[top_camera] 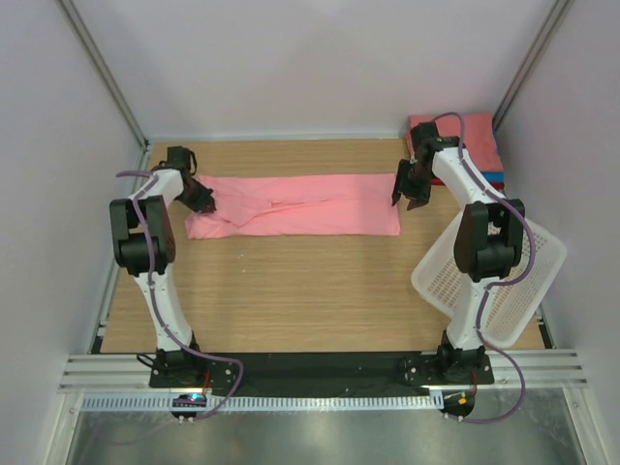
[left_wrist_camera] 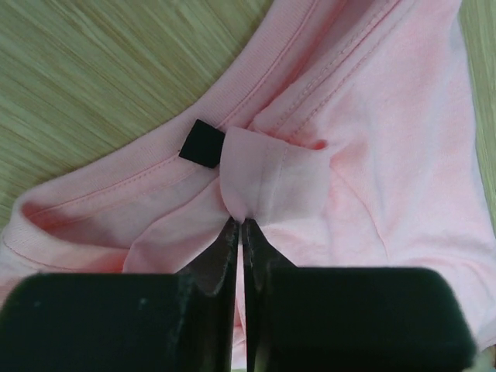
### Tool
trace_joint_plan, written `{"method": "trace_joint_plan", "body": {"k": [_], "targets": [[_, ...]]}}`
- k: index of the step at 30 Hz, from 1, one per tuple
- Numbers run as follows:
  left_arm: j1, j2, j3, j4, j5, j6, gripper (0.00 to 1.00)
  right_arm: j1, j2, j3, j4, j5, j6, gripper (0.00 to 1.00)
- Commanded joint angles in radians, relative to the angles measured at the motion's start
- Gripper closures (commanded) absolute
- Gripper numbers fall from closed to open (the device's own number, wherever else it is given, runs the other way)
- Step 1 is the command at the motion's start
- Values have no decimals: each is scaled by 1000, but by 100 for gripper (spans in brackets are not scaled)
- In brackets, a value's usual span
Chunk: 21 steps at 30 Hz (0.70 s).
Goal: Fold and stack the t-shirts
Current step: Fold the tshirt
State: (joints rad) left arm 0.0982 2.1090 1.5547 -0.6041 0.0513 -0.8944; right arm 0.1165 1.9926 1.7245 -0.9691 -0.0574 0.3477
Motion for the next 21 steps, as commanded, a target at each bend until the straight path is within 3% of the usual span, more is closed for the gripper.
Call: {"method": "trace_joint_plan", "body": {"k": [1,21], "targets": [[-6,11,62,-25,-19,18,97,3,-8,38,1,11,13,50],[-69,108,315,-120,-36,52,100,5,0,35,18,-1,23,49]]}}
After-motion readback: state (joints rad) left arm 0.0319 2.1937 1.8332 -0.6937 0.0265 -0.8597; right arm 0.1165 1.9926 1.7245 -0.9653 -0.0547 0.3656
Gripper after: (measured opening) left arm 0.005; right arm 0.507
